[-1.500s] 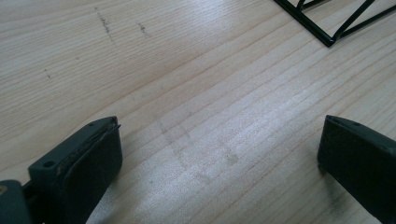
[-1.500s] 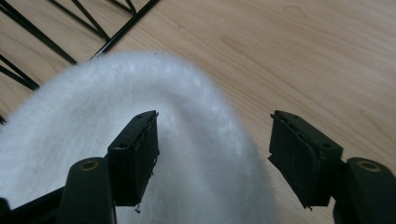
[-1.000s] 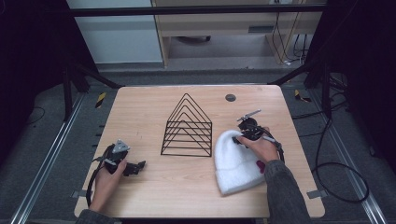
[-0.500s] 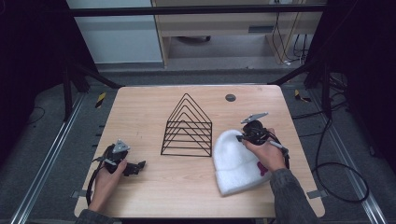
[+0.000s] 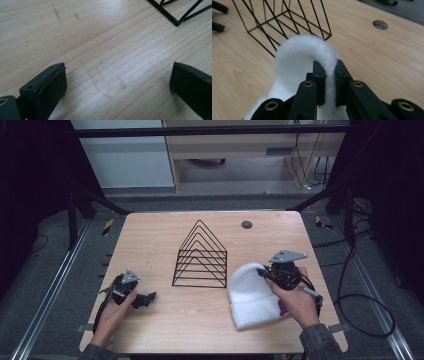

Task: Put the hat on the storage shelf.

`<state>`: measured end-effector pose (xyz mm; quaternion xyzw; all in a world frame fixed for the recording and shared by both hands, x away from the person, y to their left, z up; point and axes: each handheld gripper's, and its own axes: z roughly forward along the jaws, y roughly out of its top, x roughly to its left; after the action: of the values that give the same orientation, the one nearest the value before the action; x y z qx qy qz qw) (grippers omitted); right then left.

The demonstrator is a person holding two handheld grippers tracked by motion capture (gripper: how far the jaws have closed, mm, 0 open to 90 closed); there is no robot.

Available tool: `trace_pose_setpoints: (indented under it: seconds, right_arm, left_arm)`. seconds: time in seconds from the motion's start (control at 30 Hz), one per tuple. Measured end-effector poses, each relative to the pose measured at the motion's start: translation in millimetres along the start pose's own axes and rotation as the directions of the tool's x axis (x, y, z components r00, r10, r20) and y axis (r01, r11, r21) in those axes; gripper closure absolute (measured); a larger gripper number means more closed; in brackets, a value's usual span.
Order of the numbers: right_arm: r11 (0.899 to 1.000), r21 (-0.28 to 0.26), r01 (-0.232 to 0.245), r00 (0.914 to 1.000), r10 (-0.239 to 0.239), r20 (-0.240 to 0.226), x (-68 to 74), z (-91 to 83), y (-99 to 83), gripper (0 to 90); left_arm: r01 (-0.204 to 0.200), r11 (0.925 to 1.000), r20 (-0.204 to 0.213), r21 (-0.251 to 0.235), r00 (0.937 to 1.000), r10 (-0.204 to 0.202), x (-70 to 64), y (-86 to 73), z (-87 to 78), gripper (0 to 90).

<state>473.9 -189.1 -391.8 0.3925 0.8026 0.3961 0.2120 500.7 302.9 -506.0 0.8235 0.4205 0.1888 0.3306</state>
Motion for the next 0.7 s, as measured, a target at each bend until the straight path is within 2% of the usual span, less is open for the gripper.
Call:
trace_pose_setpoints:
  seconds: [0.07,0.2,0.3,0.43,0.53,0.6,0.67,0.7]
  right_arm:
    - [1.000,-0.020,0.012,0.9999,-0.012,0.002,3.0,-7.2,3.1,82.4]
    - [0.997,-0.072,0.008,0.9999,-0.009,-0.012,8.5,-24.0,12.5,82.4]
    - [0.993,-0.120,0.000,0.9991,-0.005,-0.042,11.9,-34.6,18.5,82.4]
    - [0.990,-0.142,0.013,0.9990,-0.019,-0.042,16.1,-44.7,27.0,82.6]
    - [0.982,-0.187,-0.003,0.9981,-0.009,-0.061,16.7,-54.5,36.1,82.6]
    - [0.980,-0.200,0.015,0.9983,-0.026,-0.052,18.0,-60.0,42.7,82.7]
    - [0.977,-0.214,0.025,0.9984,-0.035,-0.045,18.4,-65.2,48.6,82.8]
    - [0.975,-0.223,0.024,0.9985,-0.035,-0.043,18.0,-67.6,51.4,82.8]
  left_arm:
    - [-0.012,0.9999,-0.008,-0.012,0.9999,0.012,-1.8,1.3,-1.4,2.5]
    - [-0.015,0.9974,0.006,-0.070,0.9999,0.016,-6.4,7.5,-12.1,2.5]
    - [-0.056,0.9949,-0.002,-0.084,0.9984,0.056,-13.2,22.2,-22.6,2.6]
    - [-0.085,0.9880,-0.004,-0.129,0.9964,0.085,-24.5,41.5,-38.1,3.1]
    - [-0.104,0.9808,0.034,-0.165,0.9932,0.111,-35.9,53.7,-49.7,3.0]
    - [-0.120,0.9776,0.056,-0.173,0.9898,0.131,-42.1,63.3,-56.9,2.9]
    - [-0.090,0.9755,0.105,-0.201,0.9881,0.112,-47.3,75.2,-66.1,3.1]
    - [-0.087,0.9730,0.118,-0.214,0.9865,0.114,-49.6,79.8,-70.2,3.2]
